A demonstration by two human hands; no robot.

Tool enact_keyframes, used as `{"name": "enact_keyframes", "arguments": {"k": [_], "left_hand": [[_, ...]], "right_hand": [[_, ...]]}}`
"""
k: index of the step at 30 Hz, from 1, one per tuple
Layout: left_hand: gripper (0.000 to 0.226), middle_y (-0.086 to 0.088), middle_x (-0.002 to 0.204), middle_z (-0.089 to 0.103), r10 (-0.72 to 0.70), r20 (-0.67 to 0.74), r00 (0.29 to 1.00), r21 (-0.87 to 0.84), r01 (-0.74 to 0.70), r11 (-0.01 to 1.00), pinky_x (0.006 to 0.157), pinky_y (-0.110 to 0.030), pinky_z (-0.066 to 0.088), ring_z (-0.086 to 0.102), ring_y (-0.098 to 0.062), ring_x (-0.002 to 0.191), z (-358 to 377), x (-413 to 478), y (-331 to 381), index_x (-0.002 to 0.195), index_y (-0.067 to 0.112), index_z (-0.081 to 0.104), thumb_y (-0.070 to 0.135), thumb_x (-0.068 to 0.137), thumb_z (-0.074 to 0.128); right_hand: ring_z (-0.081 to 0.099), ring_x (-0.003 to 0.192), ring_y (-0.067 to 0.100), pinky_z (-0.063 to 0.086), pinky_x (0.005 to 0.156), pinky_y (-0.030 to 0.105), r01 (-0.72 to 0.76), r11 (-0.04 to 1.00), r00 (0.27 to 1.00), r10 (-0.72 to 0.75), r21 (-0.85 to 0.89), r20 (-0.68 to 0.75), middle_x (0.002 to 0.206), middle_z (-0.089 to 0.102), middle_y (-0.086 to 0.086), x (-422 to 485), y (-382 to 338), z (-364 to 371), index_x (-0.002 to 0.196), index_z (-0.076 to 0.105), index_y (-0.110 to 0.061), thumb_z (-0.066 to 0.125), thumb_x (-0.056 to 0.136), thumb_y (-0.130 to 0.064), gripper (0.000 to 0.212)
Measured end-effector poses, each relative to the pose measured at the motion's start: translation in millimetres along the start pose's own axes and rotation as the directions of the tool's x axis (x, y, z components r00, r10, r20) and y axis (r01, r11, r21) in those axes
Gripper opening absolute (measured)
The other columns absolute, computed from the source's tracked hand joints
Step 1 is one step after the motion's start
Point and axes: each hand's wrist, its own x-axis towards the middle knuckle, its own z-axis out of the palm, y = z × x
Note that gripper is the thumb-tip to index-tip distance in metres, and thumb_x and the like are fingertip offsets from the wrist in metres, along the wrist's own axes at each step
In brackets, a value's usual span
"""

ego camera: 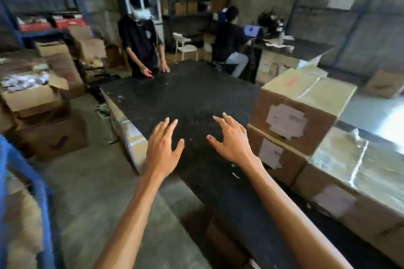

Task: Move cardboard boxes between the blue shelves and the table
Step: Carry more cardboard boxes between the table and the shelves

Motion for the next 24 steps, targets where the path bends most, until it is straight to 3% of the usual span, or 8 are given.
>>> {"name": "enact_keyframes", "arguments": {"k": [5,12,15,20,24], "left_hand": [[0.064,-0.007,0.167,0.030,0.197,0.159,0.967,-0.103,-0.182,0.978,0.124,-0.043,0.024,0.024,-0.025,0.156,86,70,65,0.158,0.019,0.040,0.030,0.099,0.063],[0.065,-0.007,0.169,0.025,0.366,0.267,0.891,-0.225,-0.312,0.923,0.125,-0.044,0.022,0.014,-0.021,0.158,186,150,141,0.157,0.022,0.041,0.033,0.098,0.065],[0.070,-0.009,0.171,0.019,0.399,0.282,0.872,-0.228,-0.343,0.911,0.124,-0.047,0.022,0.010,-0.023,0.159,218,178,160,0.158,0.023,0.039,0.035,0.095,0.068],[0.091,-0.012,0.172,0.008,0.433,0.276,0.858,-0.183,-0.395,0.900,0.128,-0.049,0.010,-0.002,-0.025,0.160,263,226,179,0.162,0.029,0.030,0.052,0.086,0.076],[0.109,-0.017,0.171,0.008,0.416,0.332,0.847,-0.160,-0.383,0.910,0.127,-0.052,0.006,-0.003,-0.029,0.160,289,258,187,0.161,0.032,0.029,0.068,0.071,0.079]], "right_hand": [[0.021,0.158,0.026,0.021,0.126,0.049,-0.219,0.976,0.969,0.220,0.021,-0.114,0.171,0.025,0.006,10,93,-41,0.161,0.035,-0.030,0.062,0.099,-0.050,0.070],[0.036,0.151,0.027,0.029,0.123,0.048,-0.411,0.908,0.839,0.411,0.078,-0.357,0.163,0.041,0.005,23,198,-87,0.156,0.046,-0.026,0.072,0.093,-0.044,0.071],[0.034,0.152,0.027,0.025,0.125,0.046,-0.480,0.877,0.811,0.448,0.010,-0.376,0.165,0.038,0.006,36,237,-99,0.157,0.044,-0.028,0.073,0.089,-0.052,0.077],[0.015,0.160,0.023,0.000,0.127,0.054,-0.554,0.825,0.805,0.497,-0.113,-0.323,0.171,0.025,0.003,59,286,-107,0.159,0.035,-0.040,0.072,0.084,-0.067,0.088],[0.007,0.161,0.030,0.005,0.125,0.062,-0.587,0.793,0.798,0.533,-0.164,-0.280,0.174,0.017,0.005,75,313,-114,0.158,0.034,-0.045,0.076,0.076,-0.074,0.097]]}}
